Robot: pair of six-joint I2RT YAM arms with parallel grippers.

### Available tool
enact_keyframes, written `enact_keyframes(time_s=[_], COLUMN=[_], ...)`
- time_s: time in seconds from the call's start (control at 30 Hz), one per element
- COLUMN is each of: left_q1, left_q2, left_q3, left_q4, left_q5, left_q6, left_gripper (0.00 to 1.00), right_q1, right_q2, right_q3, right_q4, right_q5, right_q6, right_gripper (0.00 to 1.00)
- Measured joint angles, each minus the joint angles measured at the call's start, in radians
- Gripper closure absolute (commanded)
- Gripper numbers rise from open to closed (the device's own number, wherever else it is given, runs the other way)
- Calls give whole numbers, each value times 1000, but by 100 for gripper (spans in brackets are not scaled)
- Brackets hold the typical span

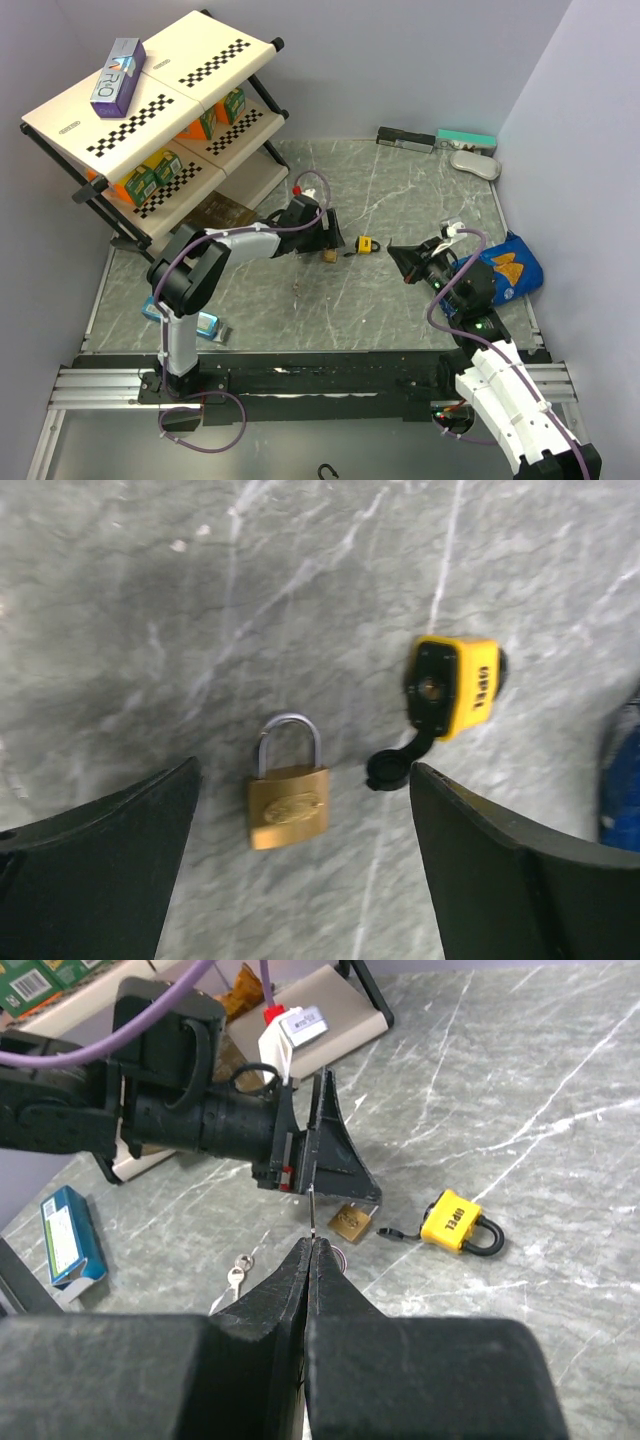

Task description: Unlock with the key

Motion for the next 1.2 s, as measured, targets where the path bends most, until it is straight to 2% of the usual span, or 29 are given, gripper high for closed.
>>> enact_keyframes(time_s=[0.23, 0.4, 0.63, 0.87, 1.2], left_q1=[-2, -22, -72, -116, -151], left_q2=[-1, 2, 40, 106, 155], left_q3=[35, 71, 144, 247, 319], left_q4=[-111, -206, -295, -374, -453], left_q5=[-38, -79, -143, -235, -338], left_q6=[109, 160, 204, 242, 285], left_gripper=[22, 25, 22, 34, 41], right_q1=[-8, -10, -11, -13, -13], right_q2=[0, 0, 0, 0, 0], right_q3=[-3, -3, -3, -3, -21], right_q4=[0, 0, 0, 0, 1], right_q5=[-2, -2, -3, -3, -4], right_q6=[0, 0, 0, 0, 4], right_gripper=[100, 100, 100, 100, 100])
